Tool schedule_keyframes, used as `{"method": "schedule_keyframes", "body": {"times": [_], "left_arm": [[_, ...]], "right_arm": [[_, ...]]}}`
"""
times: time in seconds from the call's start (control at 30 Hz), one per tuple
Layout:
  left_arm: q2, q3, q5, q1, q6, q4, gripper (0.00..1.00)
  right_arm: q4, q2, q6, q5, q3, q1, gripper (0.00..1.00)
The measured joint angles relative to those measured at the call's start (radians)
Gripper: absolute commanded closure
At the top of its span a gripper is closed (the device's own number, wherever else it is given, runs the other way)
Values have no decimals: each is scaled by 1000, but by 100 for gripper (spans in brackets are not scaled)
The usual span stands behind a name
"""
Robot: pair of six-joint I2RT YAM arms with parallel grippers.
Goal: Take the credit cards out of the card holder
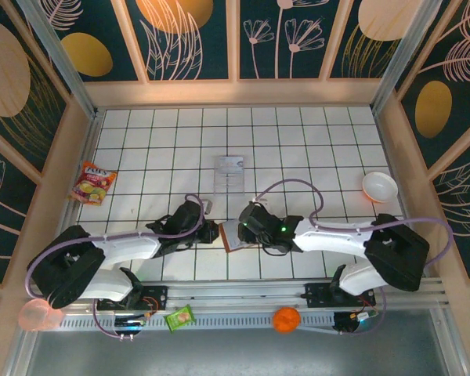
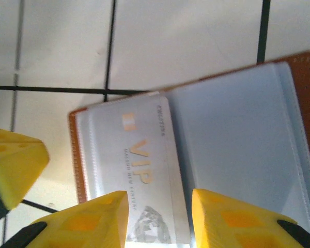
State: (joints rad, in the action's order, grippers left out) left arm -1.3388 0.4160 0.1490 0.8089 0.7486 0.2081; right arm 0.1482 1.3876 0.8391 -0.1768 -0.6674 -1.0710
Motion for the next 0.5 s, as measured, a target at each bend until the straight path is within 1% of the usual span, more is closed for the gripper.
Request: {"method": "schedule_keyframes", "body": {"times": [0.07,0.1,0.23,0.27,0.3,0.37,0.5], "left_arm": [[-3,20,0,17,-5,-4,88],[-9,32,1,32,-6,-3,86],[-61,65,14,73,-19,6,71],[-78,69,19,81,-22,5,70],[-90,71,24,86,-23,5,70],[-113,76,27,96,-26,0,73],[-130,89,24,101,-37,-4,77]], "right_arm": [[-3,-26,-34,28,0,24,74],[-10,-35,-55,59,1,49,74],[-32,-38,-144,208,11,165,76],[-31,-37,-170,248,14,190,76],[-32,-35,-184,274,15,202,76],[-32,-26,-219,339,16,224,76],[-48,-10,-256,426,32,264,76]]}}
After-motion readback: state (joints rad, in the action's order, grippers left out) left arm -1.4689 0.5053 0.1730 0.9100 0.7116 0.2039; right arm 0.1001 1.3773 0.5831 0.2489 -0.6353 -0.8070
